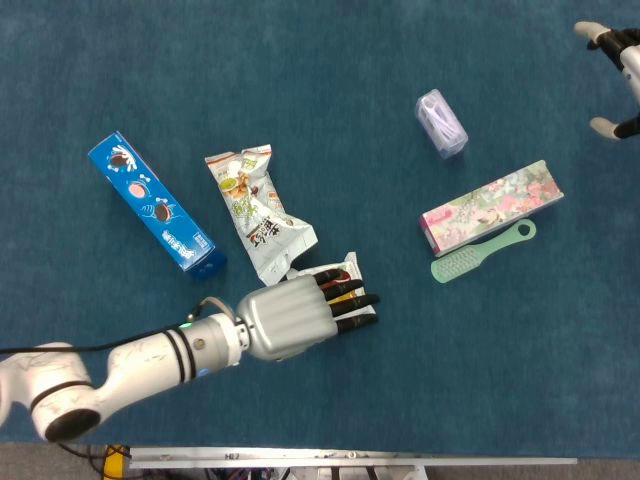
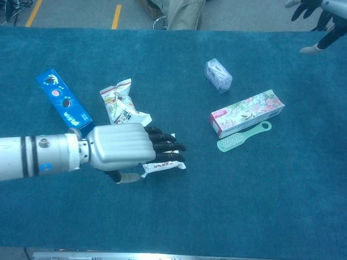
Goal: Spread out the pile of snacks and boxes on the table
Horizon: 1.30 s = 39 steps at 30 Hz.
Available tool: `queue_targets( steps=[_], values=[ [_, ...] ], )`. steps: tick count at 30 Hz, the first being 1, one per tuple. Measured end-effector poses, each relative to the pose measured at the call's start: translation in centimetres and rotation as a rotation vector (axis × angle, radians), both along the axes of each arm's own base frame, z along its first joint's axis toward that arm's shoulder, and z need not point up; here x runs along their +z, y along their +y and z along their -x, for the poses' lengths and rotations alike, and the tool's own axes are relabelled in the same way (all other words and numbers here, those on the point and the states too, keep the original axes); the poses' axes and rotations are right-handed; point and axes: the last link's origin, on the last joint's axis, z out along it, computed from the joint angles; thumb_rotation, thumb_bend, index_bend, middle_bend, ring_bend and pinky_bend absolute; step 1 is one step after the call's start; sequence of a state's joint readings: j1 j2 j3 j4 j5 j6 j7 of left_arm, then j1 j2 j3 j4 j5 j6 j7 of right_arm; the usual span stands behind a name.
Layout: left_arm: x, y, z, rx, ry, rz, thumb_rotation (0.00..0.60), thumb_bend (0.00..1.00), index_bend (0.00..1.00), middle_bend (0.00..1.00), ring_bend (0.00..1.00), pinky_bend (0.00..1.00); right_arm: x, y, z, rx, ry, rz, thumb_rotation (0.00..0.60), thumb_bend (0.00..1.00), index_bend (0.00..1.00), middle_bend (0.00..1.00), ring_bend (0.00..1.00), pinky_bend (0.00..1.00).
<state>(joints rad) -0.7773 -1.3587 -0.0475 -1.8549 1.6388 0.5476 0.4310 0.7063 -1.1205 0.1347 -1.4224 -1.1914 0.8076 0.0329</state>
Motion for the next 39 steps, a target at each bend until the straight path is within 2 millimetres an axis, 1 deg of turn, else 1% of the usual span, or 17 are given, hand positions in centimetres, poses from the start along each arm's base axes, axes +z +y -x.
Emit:
queue_targets(
  steps=[4, 10, 18, 22, 26, 29, 36, 39],
  values=[
    [-1.3, 0.2, -0.7, 0.0, 0.012, 0.011, 0.6, 0.45, 0.0, 0.01, 0.0, 0.13, 0.1, -0.1, 0.4, -0.012, -0.008, 0.003, 0.6, 0.16, 0.12, 0.26, 0.23, 0.37],
    [-2.9, 0.7, -0.8, -0.014, 0.052, -0.003, 0.6, 0.47, 0.0, 0.01, 0.0, 0.12, 0.1, -0.1, 0.9, -0.019, -0.01, -0.001, 0.6, 0.16, 0.12, 0.26, 0.23, 0.37],
    [-4.2, 1.5, 0.0, 0.031, 0.105, -0.03, 0.6, 0.47, 0.0, 0.01, 0.0, 0.12, 0.6, 0.1, 1.3, -0.018, -0.014, 0.008, 0.6, 0.16, 0.12, 0.26, 0.23, 0.37],
    [-4.3, 1.5, 0.6, 0.037, 0.126, -0.048, 0.6, 0.47, 0.01, 0.02, 0.0, 0.12, 0.6, 0.2, 1.4, -0.021, -0.016, 0.008, 0.6, 0.16, 0.12, 0.26, 0.23, 0.37],
    [-3.7, 1.4, 1.5, 0.038, 0.155, -0.06, 0.6, 0.47, 0.02, 0.02, 0.0, 0.12, 0.7, 0.4, 1.5, -0.018, -0.016, 0.008, 0.6, 0.16, 0.12, 0.26, 0.23, 0.37],
    [-2.8, 1.3, 2.6, 0.037, 0.187, -0.074, 0.6, 0.47, 0.03, 0.02, 0.0, 0.12, 0.8, 0.5, 1.5, -0.017, -0.018, 0.011, 0.6, 0.16, 0.12, 0.26, 0.23, 0.37],
    [0.0, 1.1, 6.1, 0.058, 0.285, -0.121, 0.6, 0.47, 0.04, 0.02, 0.0, 0.12, 0.8, 0.8, 1.3, -0.015, -0.024, 0.012, 0.6, 0.15, 0.12, 0.26, 0.23, 0.37],
    [1.1, 1.3, 7.2, 0.08, 0.311, -0.147, 0.6, 0.47, 0.04, 0.02, 0.0, 0.12, 0.8, 0.9, 1.2, -0.015, -0.029, 0.013, 0.6, 0.15, 0.12, 0.26, 0.23, 0.37]
  ],
)
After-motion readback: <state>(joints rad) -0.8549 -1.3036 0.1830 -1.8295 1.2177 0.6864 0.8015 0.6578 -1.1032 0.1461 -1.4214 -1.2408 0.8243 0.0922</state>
